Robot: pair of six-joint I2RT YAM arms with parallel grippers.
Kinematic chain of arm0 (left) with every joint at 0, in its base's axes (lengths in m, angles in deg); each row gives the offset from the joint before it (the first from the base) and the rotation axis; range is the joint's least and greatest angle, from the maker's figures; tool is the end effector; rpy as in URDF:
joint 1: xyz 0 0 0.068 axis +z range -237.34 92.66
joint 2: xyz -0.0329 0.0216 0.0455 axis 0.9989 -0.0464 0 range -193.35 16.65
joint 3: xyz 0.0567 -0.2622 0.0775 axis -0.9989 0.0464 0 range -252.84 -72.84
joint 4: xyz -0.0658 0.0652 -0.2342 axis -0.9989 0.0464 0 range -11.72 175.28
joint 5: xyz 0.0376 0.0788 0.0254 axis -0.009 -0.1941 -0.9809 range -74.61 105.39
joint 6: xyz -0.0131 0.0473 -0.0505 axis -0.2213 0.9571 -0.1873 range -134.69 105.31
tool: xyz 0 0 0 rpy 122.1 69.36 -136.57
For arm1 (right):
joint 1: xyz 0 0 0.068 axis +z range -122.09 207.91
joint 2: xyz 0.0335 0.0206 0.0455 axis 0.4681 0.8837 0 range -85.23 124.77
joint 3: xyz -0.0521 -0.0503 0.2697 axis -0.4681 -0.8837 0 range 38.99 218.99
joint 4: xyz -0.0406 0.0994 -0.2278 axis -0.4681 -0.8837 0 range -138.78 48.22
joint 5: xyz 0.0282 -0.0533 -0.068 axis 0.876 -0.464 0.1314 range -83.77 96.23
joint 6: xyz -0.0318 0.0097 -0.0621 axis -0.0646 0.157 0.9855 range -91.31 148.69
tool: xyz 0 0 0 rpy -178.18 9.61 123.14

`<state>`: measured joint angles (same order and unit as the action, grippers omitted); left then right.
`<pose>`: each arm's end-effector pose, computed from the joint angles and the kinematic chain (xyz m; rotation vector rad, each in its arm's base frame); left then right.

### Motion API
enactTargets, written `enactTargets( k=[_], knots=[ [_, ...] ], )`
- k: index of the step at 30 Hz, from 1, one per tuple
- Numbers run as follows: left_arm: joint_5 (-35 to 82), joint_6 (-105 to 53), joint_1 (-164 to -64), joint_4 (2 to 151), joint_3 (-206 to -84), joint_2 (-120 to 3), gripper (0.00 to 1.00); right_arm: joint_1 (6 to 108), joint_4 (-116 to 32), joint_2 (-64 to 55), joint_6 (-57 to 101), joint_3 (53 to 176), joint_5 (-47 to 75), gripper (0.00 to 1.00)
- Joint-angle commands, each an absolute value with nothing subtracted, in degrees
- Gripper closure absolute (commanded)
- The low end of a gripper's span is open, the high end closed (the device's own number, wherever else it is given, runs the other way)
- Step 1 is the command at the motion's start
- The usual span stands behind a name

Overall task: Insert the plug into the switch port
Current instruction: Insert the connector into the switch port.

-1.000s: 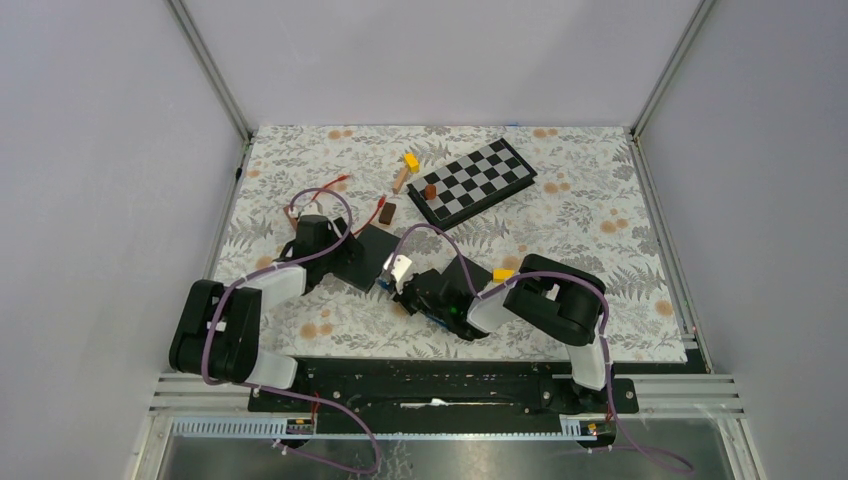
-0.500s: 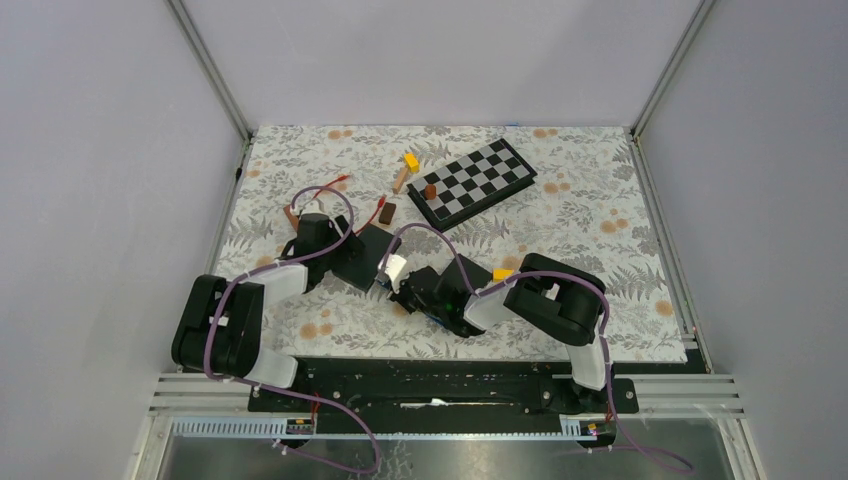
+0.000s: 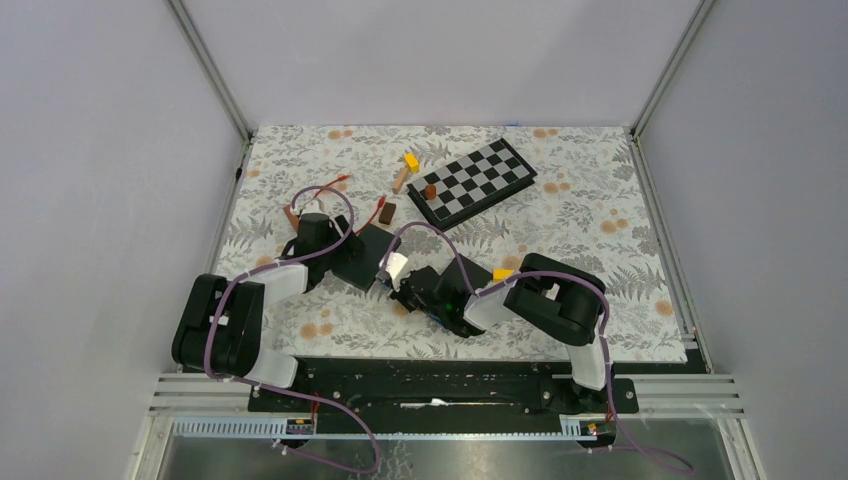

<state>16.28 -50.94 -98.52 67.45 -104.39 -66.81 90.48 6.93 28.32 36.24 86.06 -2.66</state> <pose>0.2750 -0.0554 0.1482 -0.4973 2.2745 -0.4426 0.1929 0.3521 0.1303 -1.0066 1.6226 0.5110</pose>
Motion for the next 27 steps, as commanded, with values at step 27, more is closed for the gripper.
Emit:
enactTargets(
  k=[27],
  knots=[
    [19.0,-51.6,-99.2,71.3,-105.1,-69.7,0.29,90.1,13.3,29.2,36.9,92.1,-0.5,1.0]
  ],
)
